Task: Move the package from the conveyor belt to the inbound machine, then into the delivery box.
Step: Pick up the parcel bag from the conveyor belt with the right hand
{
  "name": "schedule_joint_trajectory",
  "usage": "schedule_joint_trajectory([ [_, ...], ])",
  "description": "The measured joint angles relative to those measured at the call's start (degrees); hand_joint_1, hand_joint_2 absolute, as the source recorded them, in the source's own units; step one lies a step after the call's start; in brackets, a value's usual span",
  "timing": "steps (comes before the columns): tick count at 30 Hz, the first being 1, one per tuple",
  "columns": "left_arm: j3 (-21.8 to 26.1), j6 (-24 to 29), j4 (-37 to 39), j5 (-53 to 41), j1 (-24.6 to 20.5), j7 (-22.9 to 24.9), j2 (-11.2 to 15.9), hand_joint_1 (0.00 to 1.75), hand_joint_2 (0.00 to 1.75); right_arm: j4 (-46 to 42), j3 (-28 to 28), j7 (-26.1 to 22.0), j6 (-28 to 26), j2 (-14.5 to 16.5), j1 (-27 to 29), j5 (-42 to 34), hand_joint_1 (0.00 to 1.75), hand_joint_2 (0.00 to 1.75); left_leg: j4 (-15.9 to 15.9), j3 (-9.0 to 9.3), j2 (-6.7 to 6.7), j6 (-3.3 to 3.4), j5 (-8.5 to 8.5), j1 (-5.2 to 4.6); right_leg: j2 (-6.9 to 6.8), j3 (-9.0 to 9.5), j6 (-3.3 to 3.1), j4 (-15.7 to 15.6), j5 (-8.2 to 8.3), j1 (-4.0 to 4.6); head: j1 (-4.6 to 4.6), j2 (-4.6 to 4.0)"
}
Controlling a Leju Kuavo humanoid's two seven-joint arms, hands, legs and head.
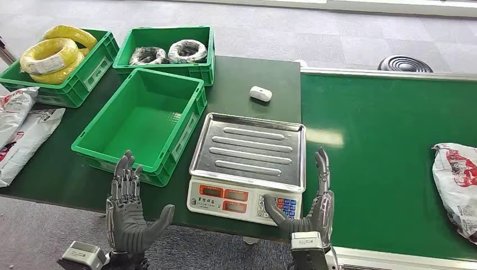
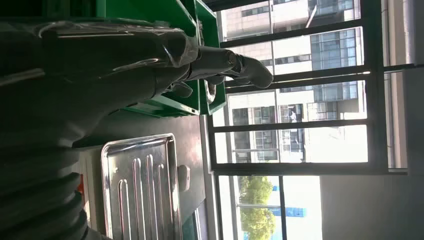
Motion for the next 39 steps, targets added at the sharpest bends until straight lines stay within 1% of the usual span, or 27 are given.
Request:
schedule_joint_trajectory([
  [9,-0.3,0.3,1.2,1.2,-0.2,-0.1,0.2,0.00,1.75,0.0,-0.1,0.7,0.0,0.0,0.0,1.6,0.00,1.75,0.0,0.01,0.00,0.00,0.00,0.00,0.00,0.00,0.00,0.0,0.00,0.00,0.00,0.00],
  [10,-0.4,0.4,1.3,1.3,-0.3,-0.1,0.2,0.00,1.75,0.0,-0.1,1.1,-0.6,0.0,0.0,3.2,0.00,1.75,0.0,0.00,0.00,0.00,0.00,0.00,0.00,-0.01,0.00,0.0,0.00,0.00,0.00,0.00],
  [11,-0.5,0.5,1.3,1.5,-0.3,-0.2,0.3,0.00,1.75,0.0,-0.1,2.2,-1.7,0.0,0.0,6.3,0.00,1.75,0.0,0.00,0.00,0.00,0.00,0.00,0.00,-0.01,0.00,0.0,0.00,0.00,0.00,0.00],
  [12,-0.6,0.6,1.4,1.8,-0.3,-0.2,0.4,0.00,1.75,-0.1,-0.4,4.0,-3.3,-0.1,0.0,11.6,0.00,1.75,0.0,0.01,0.00,0.00,0.00,0.00,0.00,-0.01,0.00,0.0,0.00,0.00,0.00,0.00],
  [13,-0.6,0.8,1.4,2.2,-0.3,-0.3,0.6,0.00,1.75,-0.4,-0.8,6.5,-5.1,-0.1,0.0,18.4,0.00,1.75,0.0,0.01,0.00,0.00,0.00,0.00,0.00,-0.01,0.00,0.0,0.00,0.00,-0.01,0.00],
  [15,-0.8,0.8,1.4,2.8,-0.2,-0.5,0.9,0.00,1.75,-1.4,-3.0,13.0,-8.1,-0.3,0.0,35.1,0.00,1.75,0.0,0.01,0.00,0.00,0.00,0.00,0.00,-0.01,0.00,0.0,0.00,0.00,-0.01,0.00],
  [17,-0.8,0.5,1.5,3.0,-0.2,-0.5,1.2,0.00,1.75,-2.7,-6.7,19.8,-8.9,-0.7,-0.3,50.4,0.00,1.75,0.0,0.02,0.00,0.00,0.00,-0.01,0.00,0.00,0.00,0.0,0.00,-0.01,-0.01,0.00],
  [18,-0.7,0.1,1.5,3.0,-0.2,-0.5,1.3,0.00,1.75,-3.3,-9.1,22.9,-8.6,-1.3,-0.7,55.9,0.00,1.75,0.0,0.02,-0.01,0.01,0.00,-0.01,-0.01,0.01,0.00,0.0,0.00,-0.02,-0.01,0.00],
  [19,-0.7,-0.3,1.5,3.0,-0.3,-0.5,1.3,0.00,1.75,-3.7,-11.8,25.7,-8.0,-2.3,-1.3,59.1,0.00,1.75,0.0,0.03,-0.02,0.02,-0.01,-0.03,-0.01,0.03,0.01,0.0,0.01,-0.03,-0.01,0.00],
  [20,-0.6,-0.6,1.6,3.1,-0.3,-0.6,1.4,0.00,1.75,-4.0,-14.6,28.5,-7.1,-3.9,-2.0,60.7,0.00,1.75,0.0,0.03,-0.04,0.04,-0.02,-0.04,-0.02,0.06,0.02,0.0,0.01,-0.06,-0.01,0.00],
  [21,-0.4,-1.0,1.7,3.1,-0.3,-0.6,1.5,0.00,1.75,-4.1,-17.4,31.8,-6.1,-6.1,-2.9,61.1,0.00,1.75,0.0,0.02,-0.05,0.08,-0.03,-0.06,-0.03,0.10,0.04,0.0,0.02,-0.10,-0.01,0.00],
  [22,-0.3,-1.2,1.8,3.2,-0.3,-0.6,1.5,0.00,1.75,-3.9,-19.7,35.9,-5.1,-8.8,-3.8,61.1,0.00,1.75,0.0,0.01,-0.05,0.13,-0.05,-0.08,-0.03,0.13,0.06,0.0,0.03,-0.14,0.00,0.00],
  [24,0.2,-1.5,2.0,3.5,-0.3,-0.6,1.7,0.00,1.75,-1.5,-22.2,45.3,-2.5,-14.9,-6.7,61.2,0.00,1.75,0.1,0.02,0.06,0.21,-0.11,-0.13,0.03,0.18,0.10,-0.1,0.08,-0.20,0.01,0.00],
  [25,0.3,-1.6,2.1,3.8,-0.3,-0.6,1.8,0.00,1.75,0.8,-22.8,48.8,-0.9,-17.4,-8.6,61.2,0.00,1.75,0.1,0.07,0.14,0.24,-0.13,-0.15,0.10,0.20,0.12,-0.1,0.10,-0.21,0.01,0.00],
  [26,0.4,-1.7,2.2,3.9,-0.4,-0.6,1.8,0.00,1.75,3.9,-23.3,50.7,0.8,-19.3,-10.8,61.2,0.00,1.75,0.1,0.13,0.21,0.26,-0.16,-0.17,0.16,0.22,0.14,-0.1,0.12,-0.22,-0.01,0.00],
  [28,0.6,-1.9,2.5,4.3,-0.6,-0.6,2.0,0.00,1.75,11.5,-25.2,50.5,3.5,-21.9,-15.4,61.2,0.00,1.75,0.1,0.18,0.19,0.33,-0.12,-0.18,0.12,0.23,0.16,-0.1,0.13,-0.23,-0.02,0.00],
  [31,0.7,-2.0,2.9,5.1,-0.6,-0.6,2.5,0.00,1.75,23.3,-28.4,47.7,6.5,-24.2,-22.2,61.2,0.00,1.75,0.1,0.13,-0.02,0.38,-0.01,-0.17,-0.07,0.23,0.17,-0.1,0.14,-0.21,-0.02,0.00],
  [35,0.9,-2.6,3.5,6.0,-1.3,-0.6,3.4,0.00,1.75,39.7,-30.4,43.4,11.9,-25.8,-31.3,61.2,0.00,1.75,0.1,0.13,0.00,0.37,0.01,-0.14,-0.05,0.21,0.17,-0.1,0.14,-0.18,-0.02,0.00],
  [39,1.3,-2.8,4.1,6.5,-1.9,-0.6,4.1,0.00,1.75,53.0,-31.0,41.8,15.4,-26.2,-37.9,61.2,0.00,1.75,0.1,0.09,-0.04,0.36,0.02,-0.14,-0.06,0.18,0.17,0.0,0.14,-0.18,-0.03,0.00],
])
